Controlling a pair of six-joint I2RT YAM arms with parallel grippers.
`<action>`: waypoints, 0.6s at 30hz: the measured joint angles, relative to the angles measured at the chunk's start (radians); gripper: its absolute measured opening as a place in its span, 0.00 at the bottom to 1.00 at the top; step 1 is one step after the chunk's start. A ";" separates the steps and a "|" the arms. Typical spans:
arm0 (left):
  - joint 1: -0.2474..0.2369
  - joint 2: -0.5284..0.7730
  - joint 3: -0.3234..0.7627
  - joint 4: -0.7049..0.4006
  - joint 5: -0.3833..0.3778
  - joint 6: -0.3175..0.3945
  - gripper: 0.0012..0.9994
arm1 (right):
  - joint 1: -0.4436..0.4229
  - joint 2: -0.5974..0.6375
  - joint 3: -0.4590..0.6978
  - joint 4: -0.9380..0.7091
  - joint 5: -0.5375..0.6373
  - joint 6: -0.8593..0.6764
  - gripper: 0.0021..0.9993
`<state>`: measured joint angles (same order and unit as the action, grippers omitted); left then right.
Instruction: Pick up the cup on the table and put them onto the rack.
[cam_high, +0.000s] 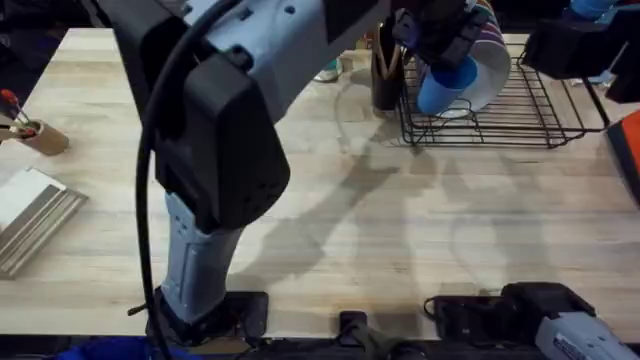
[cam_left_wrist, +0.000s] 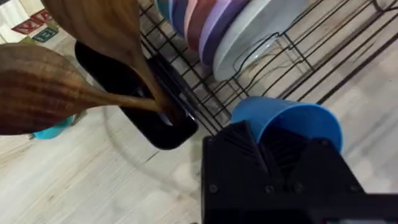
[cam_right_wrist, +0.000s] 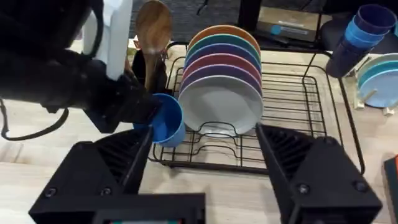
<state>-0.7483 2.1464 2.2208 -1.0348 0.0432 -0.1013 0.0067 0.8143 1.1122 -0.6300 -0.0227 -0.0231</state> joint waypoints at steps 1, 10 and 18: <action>0.000 0.003 0.000 -0.001 -0.006 0.000 0.04 | 0.000 0.000 0.000 0.000 0.000 0.000 1.00; 0.000 0.011 0.000 0.000 -0.029 0.000 0.04 | 0.000 0.000 0.000 0.000 0.000 0.000 1.00; 0.001 0.011 -0.036 0.006 -0.033 0.000 0.04 | 0.000 0.000 0.000 0.000 0.000 0.000 1.00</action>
<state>-0.7469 2.1571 2.1845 -1.0292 0.0101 -0.1009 0.0067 0.8146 1.1122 -0.6299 -0.0227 -0.0235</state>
